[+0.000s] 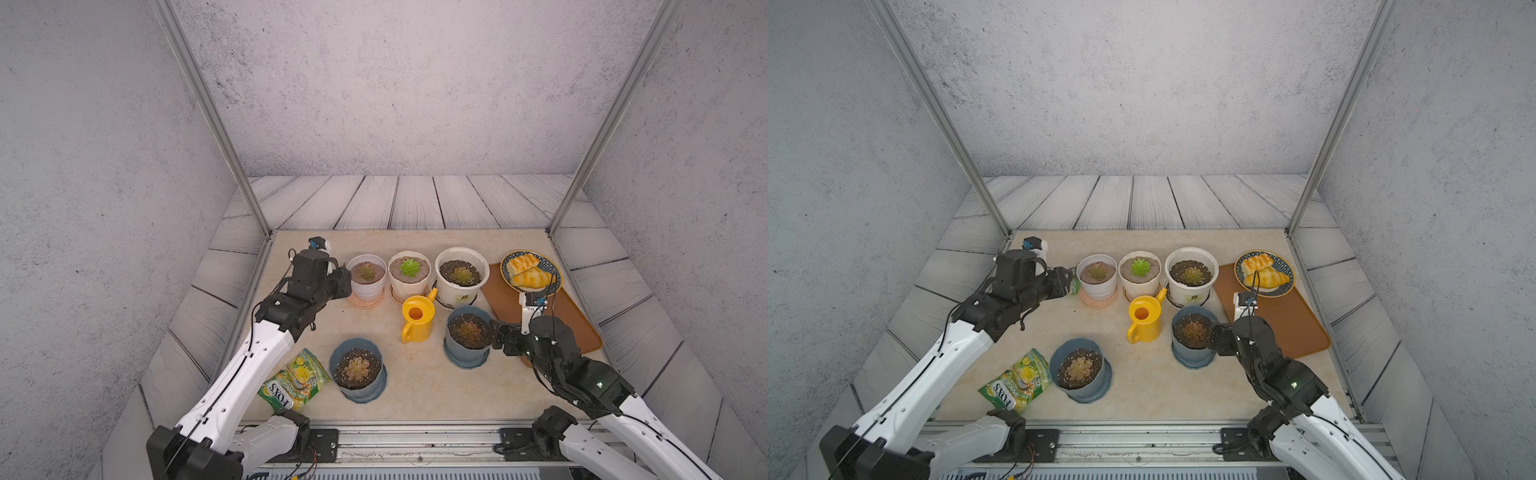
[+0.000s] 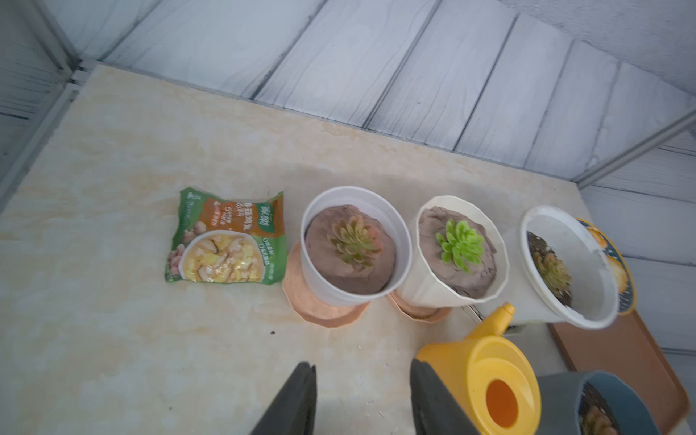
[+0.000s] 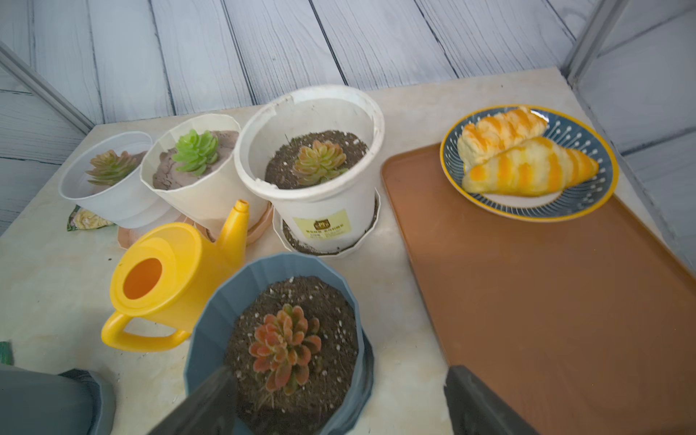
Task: Water the succulent around the soil edge
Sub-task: Move the pot to the center of the board.
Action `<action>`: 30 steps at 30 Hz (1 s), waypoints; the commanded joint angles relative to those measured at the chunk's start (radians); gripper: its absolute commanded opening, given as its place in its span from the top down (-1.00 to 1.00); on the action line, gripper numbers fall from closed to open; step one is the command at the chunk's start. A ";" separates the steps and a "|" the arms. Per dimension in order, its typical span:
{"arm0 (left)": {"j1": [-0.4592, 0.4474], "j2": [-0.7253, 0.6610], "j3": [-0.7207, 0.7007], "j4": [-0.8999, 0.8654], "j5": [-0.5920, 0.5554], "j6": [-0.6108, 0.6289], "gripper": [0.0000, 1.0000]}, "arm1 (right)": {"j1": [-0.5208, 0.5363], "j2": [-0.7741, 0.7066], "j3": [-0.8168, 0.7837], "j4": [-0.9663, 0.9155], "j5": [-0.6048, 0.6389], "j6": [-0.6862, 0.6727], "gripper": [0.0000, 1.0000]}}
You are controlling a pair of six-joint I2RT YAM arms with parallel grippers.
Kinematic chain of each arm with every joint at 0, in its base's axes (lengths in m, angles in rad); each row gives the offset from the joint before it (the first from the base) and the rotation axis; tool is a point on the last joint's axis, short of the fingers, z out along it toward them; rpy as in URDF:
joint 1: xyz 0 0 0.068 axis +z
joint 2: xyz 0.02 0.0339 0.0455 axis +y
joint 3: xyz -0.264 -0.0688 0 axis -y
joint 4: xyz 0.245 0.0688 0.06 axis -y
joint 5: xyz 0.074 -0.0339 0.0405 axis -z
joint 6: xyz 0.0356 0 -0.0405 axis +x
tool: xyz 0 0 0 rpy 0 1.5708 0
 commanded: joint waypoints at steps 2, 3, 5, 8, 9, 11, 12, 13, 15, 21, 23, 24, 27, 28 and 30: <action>-0.015 -0.142 -0.084 -0.071 0.141 -0.004 0.05 | 0.002 -0.049 -0.058 -0.089 -0.023 0.094 -0.65; -0.015 -0.185 -0.102 -0.083 0.161 0.000 0.03 | 0.003 -0.044 -0.070 -0.082 -0.046 0.104 -0.59; -0.015 -0.252 -0.109 -0.144 0.175 0.026 -0.03 | 0.002 -0.024 -0.087 -0.066 -0.070 0.111 -0.51; -0.015 -0.325 -0.094 -0.258 0.149 0.101 -0.07 | 0.002 0.022 -0.104 -0.026 -0.075 0.115 -0.42; -0.015 -0.347 -0.095 -0.283 0.138 0.128 -0.07 | 0.002 0.043 -0.108 -0.006 -0.069 0.113 -0.39; -0.015 -0.388 -0.111 -0.309 0.108 0.163 -0.12 | 0.002 0.091 -0.113 0.027 -0.053 0.107 -0.23; -0.015 -0.408 -0.126 -0.315 0.089 0.176 -0.16 | 0.002 0.122 -0.110 0.036 -0.039 0.106 -0.20; -0.015 -0.426 -0.144 -0.320 0.074 0.182 -0.18 | 0.002 0.157 -0.106 0.045 -0.023 0.102 -0.20; -0.015 -0.448 -0.157 -0.318 0.081 0.179 -0.22 | 0.002 0.216 -0.094 0.061 -0.003 0.099 -0.04; -0.015 -0.453 -0.165 -0.312 0.107 0.179 -0.27 | 0.002 0.343 -0.062 0.143 0.001 0.110 0.44; -0.015 -0.447 -0.163 -0.311 0.109 0.180 -0.29 | 0.002 0.383 -0.038 0.151 0.010 0.114 0.51; -0.015 -0.444 -0.163 -0.311 0.111 0.181 -0.29 | 0.002 0.403 -0.024 0.151 0.022 0.114 0.52; -0.015 -0.443 -0.162 -0.316 0.109 0.180 -0.31 | 0.002 0.455 0.005 0.180 0.084 0.111 0.56; -0.015 -0.445 -0.161 -0.316 0.111 0.180 -0.32 | 0.002 0.469 0.010 0.195 0.100 0.104 0.57; -0.015 -0.449 -0.164 -0.314 0.111 0.179 -0.33 | 0.000 0.505 0.029 0.219 0.128 0.087 0.59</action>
